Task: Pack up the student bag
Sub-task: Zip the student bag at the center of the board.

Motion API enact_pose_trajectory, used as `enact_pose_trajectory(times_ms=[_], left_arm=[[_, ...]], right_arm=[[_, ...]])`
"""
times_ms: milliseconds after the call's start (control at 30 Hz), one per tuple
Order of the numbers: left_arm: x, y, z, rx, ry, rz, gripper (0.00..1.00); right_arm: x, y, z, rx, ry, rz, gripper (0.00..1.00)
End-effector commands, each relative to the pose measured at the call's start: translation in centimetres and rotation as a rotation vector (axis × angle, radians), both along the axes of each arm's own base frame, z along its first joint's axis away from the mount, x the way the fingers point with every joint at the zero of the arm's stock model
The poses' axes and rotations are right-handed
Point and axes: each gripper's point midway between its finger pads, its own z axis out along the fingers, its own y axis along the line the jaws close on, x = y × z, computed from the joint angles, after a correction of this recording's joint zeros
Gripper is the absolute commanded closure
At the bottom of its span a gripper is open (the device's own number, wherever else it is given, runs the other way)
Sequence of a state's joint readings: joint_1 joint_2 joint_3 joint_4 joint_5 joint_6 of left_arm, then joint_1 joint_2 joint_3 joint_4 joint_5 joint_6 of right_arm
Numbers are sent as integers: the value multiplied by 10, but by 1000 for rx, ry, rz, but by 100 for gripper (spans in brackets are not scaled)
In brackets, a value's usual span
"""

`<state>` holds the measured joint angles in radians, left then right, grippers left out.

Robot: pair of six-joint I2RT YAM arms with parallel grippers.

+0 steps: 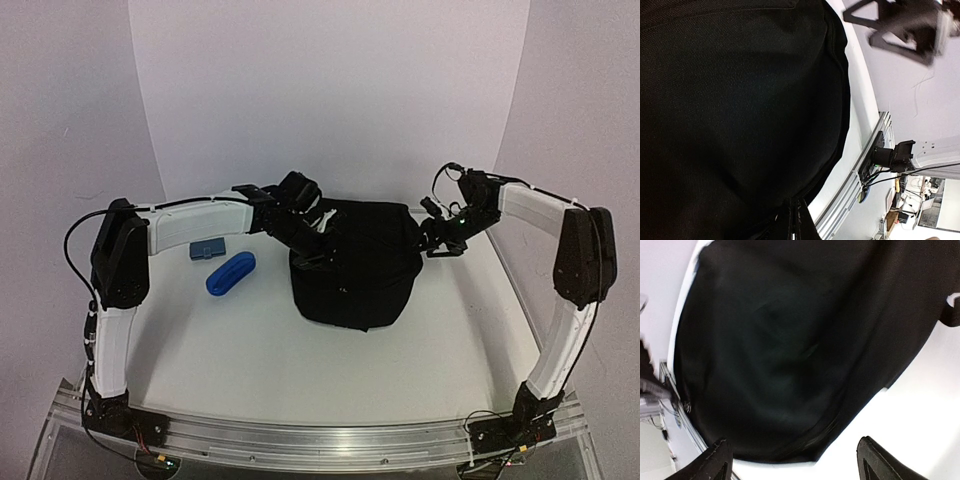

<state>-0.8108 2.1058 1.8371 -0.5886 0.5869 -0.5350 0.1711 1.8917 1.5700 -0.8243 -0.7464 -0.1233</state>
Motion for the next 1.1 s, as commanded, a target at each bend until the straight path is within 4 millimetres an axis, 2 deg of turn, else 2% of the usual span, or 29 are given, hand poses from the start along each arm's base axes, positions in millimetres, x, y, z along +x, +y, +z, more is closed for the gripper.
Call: enact_pose_trajectory(times_ms=[0, 133, 267, 400, 600, 733, 767, 867, 900, 967, 1067], left_arm=[[9, -14, 30, -97, -34, 2, 100], [6, -12, 26, -92, -21, 0, 100], [4, -9, 21, -81, -8, 7, 100], [6, -5, 16, -65, -3, 34, 100], [6, 2, 13, -54, -5, 66, 100], [8, 7, 14, -51, -6, 75, 100], [8, 8, 13, -48, -6, 75, 100], [9, 12, 14, -38, -10, 74, 100], [10, 14, 14, -35, -10, 76, 100], [12, 19, 15, -32, -13, 80, 100], [16, 29, 17, -12, -22, 87, 100]], right_arm=[[-35, 19, 57, -26, -304, 254, 12], [-60, 51, 64, -106, -498, 473, 13], [-72, 83, 57, -137, -606, 586, 20], [-76, 100, 38, -136, -634, 621, 32], [-95, 118, 8, -158, -636, 699, 36], [-97, 112, -14, -220, -609, 715, 40], [-94, 108, -19, -249, -606, 708, 44], [-88, 95, -28, -336, -604, 683, 71], [-86, 91, -29, -364, -610, 678, 77], [-86, 84, -28, -398, -622, 676, 98], [-86, 71, -19, -438, -649, 653, 100]])
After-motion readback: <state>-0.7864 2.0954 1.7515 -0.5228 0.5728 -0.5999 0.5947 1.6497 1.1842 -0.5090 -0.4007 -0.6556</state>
